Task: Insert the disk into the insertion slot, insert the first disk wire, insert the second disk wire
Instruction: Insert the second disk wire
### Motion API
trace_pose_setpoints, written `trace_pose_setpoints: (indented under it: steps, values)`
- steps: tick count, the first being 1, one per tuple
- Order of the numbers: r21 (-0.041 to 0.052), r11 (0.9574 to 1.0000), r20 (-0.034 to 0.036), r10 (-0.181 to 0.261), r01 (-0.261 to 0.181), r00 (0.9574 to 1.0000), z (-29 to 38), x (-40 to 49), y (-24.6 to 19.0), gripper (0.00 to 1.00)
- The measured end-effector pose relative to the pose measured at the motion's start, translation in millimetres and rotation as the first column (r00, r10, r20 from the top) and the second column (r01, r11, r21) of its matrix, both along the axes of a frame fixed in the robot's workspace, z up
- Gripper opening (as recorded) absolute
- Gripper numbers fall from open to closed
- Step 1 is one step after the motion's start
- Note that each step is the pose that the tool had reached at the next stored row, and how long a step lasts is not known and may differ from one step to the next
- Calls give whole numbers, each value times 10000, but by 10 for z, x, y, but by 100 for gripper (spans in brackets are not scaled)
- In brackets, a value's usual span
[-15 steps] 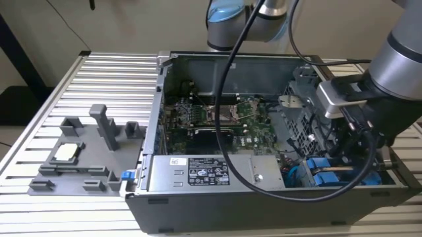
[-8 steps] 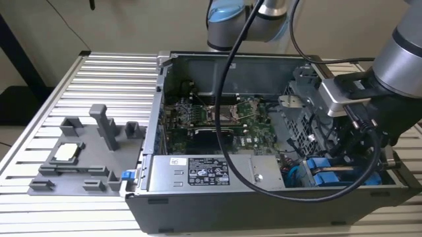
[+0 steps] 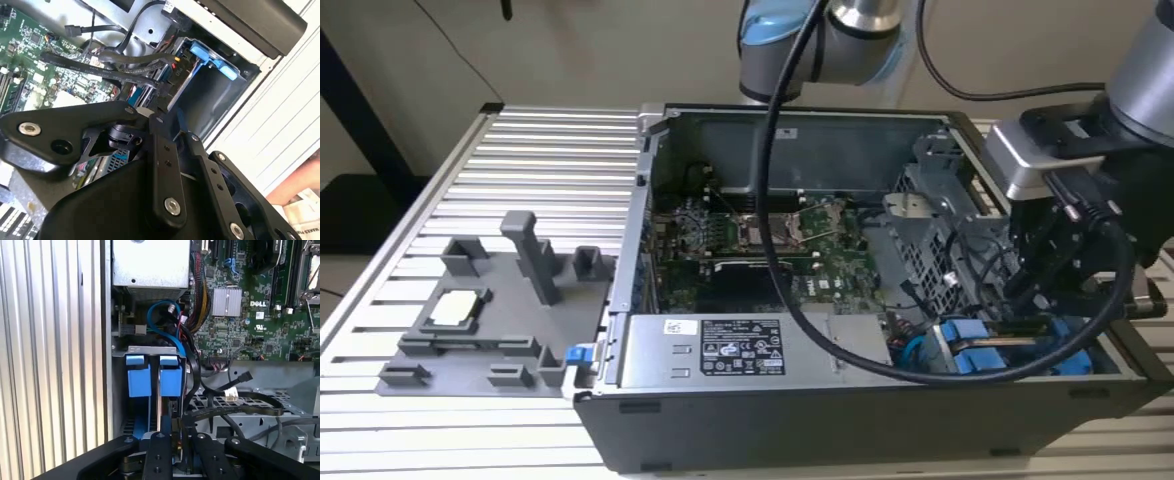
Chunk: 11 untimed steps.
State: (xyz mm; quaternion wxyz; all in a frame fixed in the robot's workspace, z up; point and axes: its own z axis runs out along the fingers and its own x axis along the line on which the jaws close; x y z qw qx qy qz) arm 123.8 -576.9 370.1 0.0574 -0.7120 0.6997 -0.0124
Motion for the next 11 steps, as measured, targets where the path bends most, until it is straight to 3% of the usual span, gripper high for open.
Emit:
trace_pose_setpoints:
  steps: [3,11]
  values:
    - [-3,10000,0,1,-1,10000,109,0,0,24]
    - [5,10000,0,0,0,10000,110,0,0,24]
